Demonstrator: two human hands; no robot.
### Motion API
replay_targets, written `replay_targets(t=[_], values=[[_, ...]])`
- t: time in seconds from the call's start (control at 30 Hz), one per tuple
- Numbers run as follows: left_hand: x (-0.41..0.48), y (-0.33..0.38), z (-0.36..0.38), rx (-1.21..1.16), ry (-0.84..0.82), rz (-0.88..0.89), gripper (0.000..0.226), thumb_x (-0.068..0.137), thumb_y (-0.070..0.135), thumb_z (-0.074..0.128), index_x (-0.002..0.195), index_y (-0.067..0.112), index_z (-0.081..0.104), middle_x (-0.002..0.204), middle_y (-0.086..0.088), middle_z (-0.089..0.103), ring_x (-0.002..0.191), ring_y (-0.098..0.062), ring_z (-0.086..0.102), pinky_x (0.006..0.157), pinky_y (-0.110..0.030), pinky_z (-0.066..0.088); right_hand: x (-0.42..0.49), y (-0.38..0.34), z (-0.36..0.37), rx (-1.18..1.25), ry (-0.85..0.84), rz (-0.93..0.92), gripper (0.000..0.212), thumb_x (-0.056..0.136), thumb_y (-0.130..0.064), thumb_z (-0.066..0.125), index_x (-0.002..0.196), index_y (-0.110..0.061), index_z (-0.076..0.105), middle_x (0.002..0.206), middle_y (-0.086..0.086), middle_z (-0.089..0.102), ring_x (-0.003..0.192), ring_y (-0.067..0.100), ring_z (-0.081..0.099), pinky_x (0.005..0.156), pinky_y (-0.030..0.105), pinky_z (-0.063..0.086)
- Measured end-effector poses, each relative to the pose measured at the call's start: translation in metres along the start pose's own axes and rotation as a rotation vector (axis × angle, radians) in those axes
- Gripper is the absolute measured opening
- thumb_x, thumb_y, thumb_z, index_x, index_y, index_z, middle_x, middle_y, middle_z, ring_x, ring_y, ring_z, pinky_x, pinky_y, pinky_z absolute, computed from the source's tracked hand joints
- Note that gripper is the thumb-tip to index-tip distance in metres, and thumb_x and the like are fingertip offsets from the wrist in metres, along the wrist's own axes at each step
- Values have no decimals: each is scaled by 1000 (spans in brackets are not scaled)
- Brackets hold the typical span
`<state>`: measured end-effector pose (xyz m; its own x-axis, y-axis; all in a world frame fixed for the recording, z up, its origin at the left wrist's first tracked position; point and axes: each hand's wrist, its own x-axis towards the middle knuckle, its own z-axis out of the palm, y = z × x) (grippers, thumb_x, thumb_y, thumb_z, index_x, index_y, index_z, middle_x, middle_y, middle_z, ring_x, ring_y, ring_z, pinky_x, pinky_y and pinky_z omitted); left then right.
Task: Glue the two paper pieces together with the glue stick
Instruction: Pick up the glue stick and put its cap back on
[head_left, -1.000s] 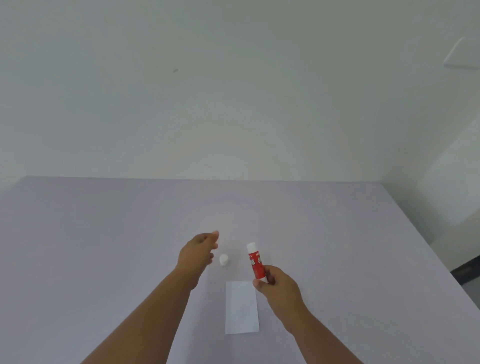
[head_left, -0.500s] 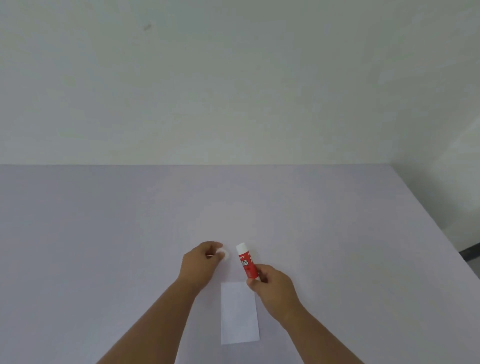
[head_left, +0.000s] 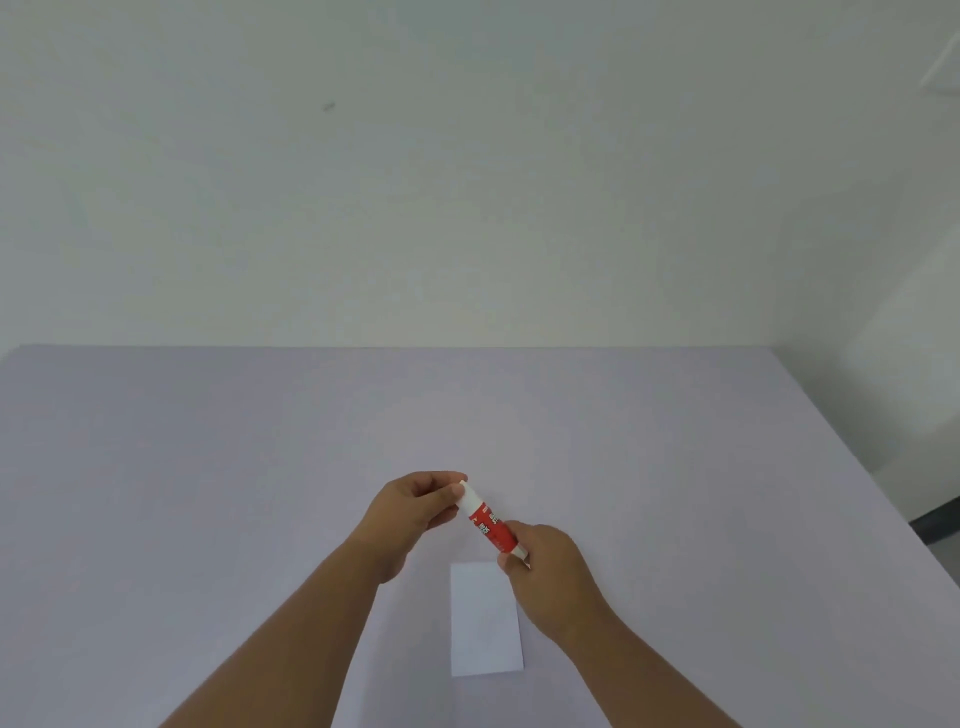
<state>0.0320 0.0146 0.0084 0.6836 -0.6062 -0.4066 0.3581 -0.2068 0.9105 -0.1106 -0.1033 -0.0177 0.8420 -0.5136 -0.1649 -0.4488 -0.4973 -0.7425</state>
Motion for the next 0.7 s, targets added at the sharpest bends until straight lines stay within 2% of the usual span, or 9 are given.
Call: replay_targets(t=[0.07,0.13,0.2,0.3,0.4,0.5,0.6,0.7], values=[[-8,6,3,35,-19,26,18,89,18,64,105,14,71,108,-3,73,103,-15,67,74,-14,55,-4,-5,-3,-3,7,-32,22,88,-25,53,109,-28,59,94,-3,63,84,11,56,75,22,46],[-14,13,5,33,-28,54,18,89,18,64,105,14,71,108,-3,73,103,-15,68,73,-12,55,-8,-10,-7,70,-4,-30,15,87,-27,54,100,-24,61,89,3,65,78,15,58,72,28,49],[-20,20,6,34,-51,75,18,89,17,64,105,15,71,108,-2,73,103,-15,68,75,-13,55,-12,-16,-10,175,-21,-15,13,85,-29,55,93,-23,62,87,7,66,75,16,58,74,34,51],[-28,29,5,56,-102,105,20,91,17,62,108,17,71,111,1,73,105,-15,68,83,-19,54,-17,-20,-13,402,-94,59,11,84,-33,59,86,-43,64,91,-7,69,86,8,62,82,29,50],[-32,34,7,88,-130,141,22,92,17,60,111,22,69,112,7,71,108,-13,66,95,-25,50,-16,-22,-14,483,-134,79,12,82,-36,63,93,-40,64,96,-8,69,90,8,63,83,24,48],[-31,37,10,93,-169,154,34,92,22,60,124,30,60,116,5,70,112,-10,62,98,-27,47,-6,-24,-18,462,-91,83,12,80,-35,66,88,-43,63,101,-6,65,90,13,59,79,21,45],[-24,25,9,80,-69,113,37,94,26,56,130,34,54,125,6,63,117,-12,57,105,-32,42,9,-19,-20,440,-37,90,16,78,-30,69,86,-43,63,99,-4,64,82,13,56,74,17,42],[-13,1,2,361,97,54,35,96,30,51,131,33,52,132,7,56,116,-12,53,104,-32,40,24,-7,-13,300,-9,54,20,76,-26,71,85,-42,61,86,-16,62,71,4,50,68,13,39]])
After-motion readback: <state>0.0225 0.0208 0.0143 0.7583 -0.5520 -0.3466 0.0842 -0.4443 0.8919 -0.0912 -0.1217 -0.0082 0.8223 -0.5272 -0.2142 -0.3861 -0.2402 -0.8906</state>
